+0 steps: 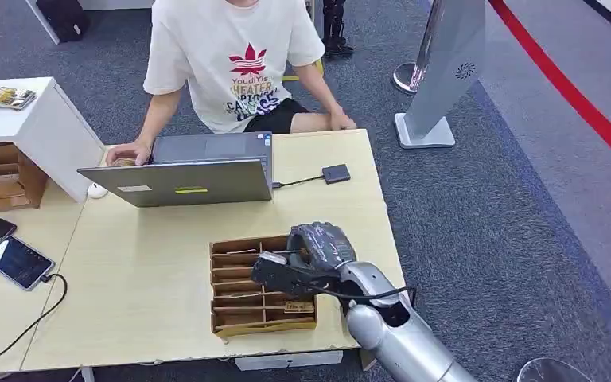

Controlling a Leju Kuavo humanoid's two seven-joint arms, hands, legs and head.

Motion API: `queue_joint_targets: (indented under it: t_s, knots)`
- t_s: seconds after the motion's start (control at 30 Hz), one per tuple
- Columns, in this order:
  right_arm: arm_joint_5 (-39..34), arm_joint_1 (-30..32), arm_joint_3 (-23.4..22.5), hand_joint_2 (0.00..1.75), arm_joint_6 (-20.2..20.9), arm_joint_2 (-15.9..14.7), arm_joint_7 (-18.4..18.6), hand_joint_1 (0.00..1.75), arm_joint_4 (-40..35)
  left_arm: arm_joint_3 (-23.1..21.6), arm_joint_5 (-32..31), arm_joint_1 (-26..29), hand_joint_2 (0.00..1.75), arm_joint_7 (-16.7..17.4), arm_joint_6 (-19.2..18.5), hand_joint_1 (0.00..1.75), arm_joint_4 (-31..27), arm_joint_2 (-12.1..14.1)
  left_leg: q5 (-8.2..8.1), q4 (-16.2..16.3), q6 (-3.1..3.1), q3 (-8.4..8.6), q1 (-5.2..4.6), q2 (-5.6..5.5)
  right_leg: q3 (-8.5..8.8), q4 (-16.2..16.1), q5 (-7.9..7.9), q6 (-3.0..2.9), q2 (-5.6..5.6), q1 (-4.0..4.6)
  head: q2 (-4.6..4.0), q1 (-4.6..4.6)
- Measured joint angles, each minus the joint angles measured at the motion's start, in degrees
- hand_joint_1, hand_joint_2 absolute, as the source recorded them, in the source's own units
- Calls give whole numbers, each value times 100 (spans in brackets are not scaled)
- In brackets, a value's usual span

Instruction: Pass the card to the sensor for recognition and then transmit it.

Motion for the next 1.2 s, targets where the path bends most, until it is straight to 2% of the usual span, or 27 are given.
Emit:
queue_joint_targets:
  t_s: [0.1,0.2,0.37,0.53,0.7,0.93,1.2]
  knots:
    - [-69,6,-59,175,-63,0,-50,175,-65,0,19,1,0,2,0,0,0,7,0,0,0,0,0,0,-1,0,0,0,0,0,0,-4]
    - [-289,57,-149,175,-87,-2,-155,175,-274,-2,66,8,0,55,-7,0,0,2,0,0,0,-1,0,1,-1,0,0,0,1,0,0,-2]
    - [-866,155,-361,175,-72,-37,-346,175,-945,-4,153,33,0,179,-55,0,-11,-26,0,0,0,-2,0,1,-4,0,0,0,1,0,0,-2]
    - [-1668,233,-636,175,-70,-171,-717,175,-1690,-7,243,54,0,221,-70,0,-11,-92,-1,0,0,-2,0,1,-4,-1,0,0,1,-1,0,-2]
    - [-2031,262,-853,175,-55,-317,-920,175,-2173,-7,278,61,0,203,-66,0,-11,-149,0,1,0,-1,0,1,-3,-1,1,0,1,-1,0,-2]
    - [-2271,64,-935,175,96,-358,-959,175,-2297,-4,166,23,0,-107,35,0,15,-173,2,0,-3,-1,0,1,-2,1,3,-4,2,1,0,-2]
    - [-2408,-894,-833,175,369,-125,-582,175,-1740,2,-122,-150,0,-682,205,0,339,-168,9,0,-12,-1,1,1,-3,3,11,-14,2,2,0,-2]
